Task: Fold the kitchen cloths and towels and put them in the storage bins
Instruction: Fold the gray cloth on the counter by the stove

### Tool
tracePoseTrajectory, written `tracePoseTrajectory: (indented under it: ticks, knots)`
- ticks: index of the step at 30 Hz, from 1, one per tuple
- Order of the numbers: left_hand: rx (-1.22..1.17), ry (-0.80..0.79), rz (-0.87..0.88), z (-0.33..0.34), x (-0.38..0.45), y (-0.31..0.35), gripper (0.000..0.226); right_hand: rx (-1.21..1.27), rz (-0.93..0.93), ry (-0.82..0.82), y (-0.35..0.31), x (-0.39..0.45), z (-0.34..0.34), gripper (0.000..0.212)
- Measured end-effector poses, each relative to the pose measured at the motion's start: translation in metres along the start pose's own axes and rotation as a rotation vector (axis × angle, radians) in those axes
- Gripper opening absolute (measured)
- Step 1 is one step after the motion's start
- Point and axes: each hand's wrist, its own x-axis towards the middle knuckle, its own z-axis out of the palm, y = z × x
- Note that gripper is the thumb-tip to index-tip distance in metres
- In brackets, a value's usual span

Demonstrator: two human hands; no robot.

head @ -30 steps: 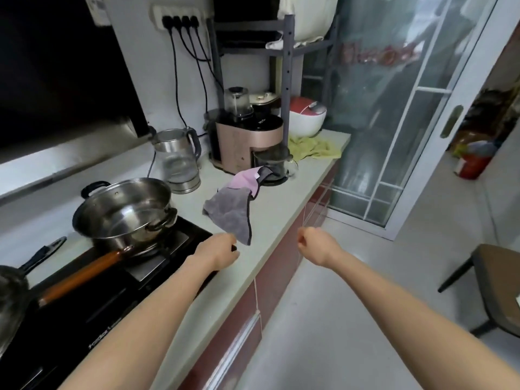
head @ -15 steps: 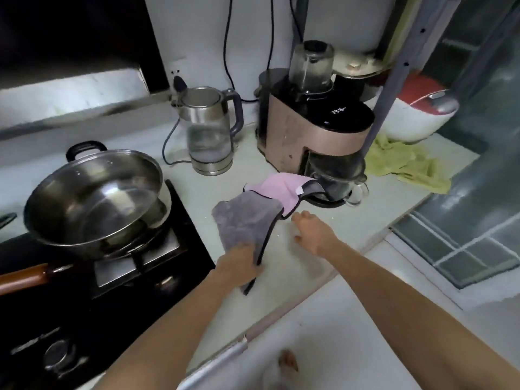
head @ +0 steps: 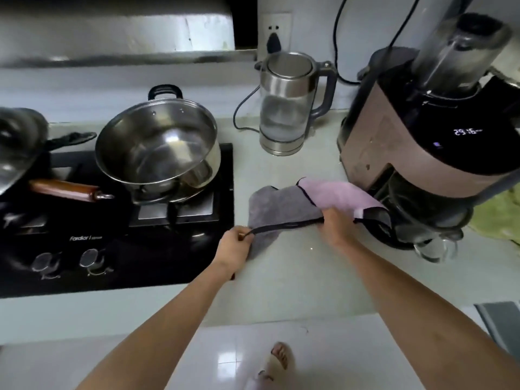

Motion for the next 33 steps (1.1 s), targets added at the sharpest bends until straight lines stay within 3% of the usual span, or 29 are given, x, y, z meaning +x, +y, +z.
tracePoseTrajectory:
  ticks: [3,6,12,16,19,23,27,29,31,33]
  knots:
    - [-0.23,0.092,-0.096,-0.029,-0.015,-0.006,0.026,0.066,-0.061,-0.054,-0.023,0.006,-0.016,0.015]
    - [-0.358,0.222,-0.173,-0.057,-0.031,-0.02,0.025,0.027,-0.211,-0.061,-0.047,0.0,-0.033,0.018]
    - [-0.264,0.412,-0.257,-0.106,-0.076,-0.05,0.033,-0.287,-0.396,-0.088,-0.08,-0.04,-0.062,0.045]
    - [-0.232,0.544,-0.236,-0.132,-0.111,-0.055,0.034,-0.288,-0.384,-0.185,-0.091,-0.076,-0.077,0.055]
    - [-0.265,0.601,-0.232,-0.146,-0.133,-0.057,0.026,-0.405,-0.412,-0.273,-0.092,-0.093,-0.084,0.039]
    - [-0.306,0.694,-0.231,-0.165,-0.154,-0.052,0.029,-0.454,-0.306,-0.133,-0.096,-0.094,-0.098,0.033]
    - [-0.317,0.784,-0.226,-0.181,-0.163,-0.042,0.02,-0.199,-0.191,-0.021,-0.105,-0.068,-0.112,0.033]
    - [-0.326,0.827,-0.265,-0.186,-0.165,-0.04,0.026,-0.124,-0.227,-0.029,-0.105,-0.055,-0.118,0.034]
    - [-0.32,0.838,-0.304,-0.183,-0.168,-0.038,0.015,-0.147,-0.296,-0.041,-0.102,-0.041,-0.127,0.039]
    - [-0.321,0.784,-0.37,-0.171,-0.167,-0.038,0.013,-0.23,-0.381,-0.098,-0.099,-0.027,-0.136,0.027]
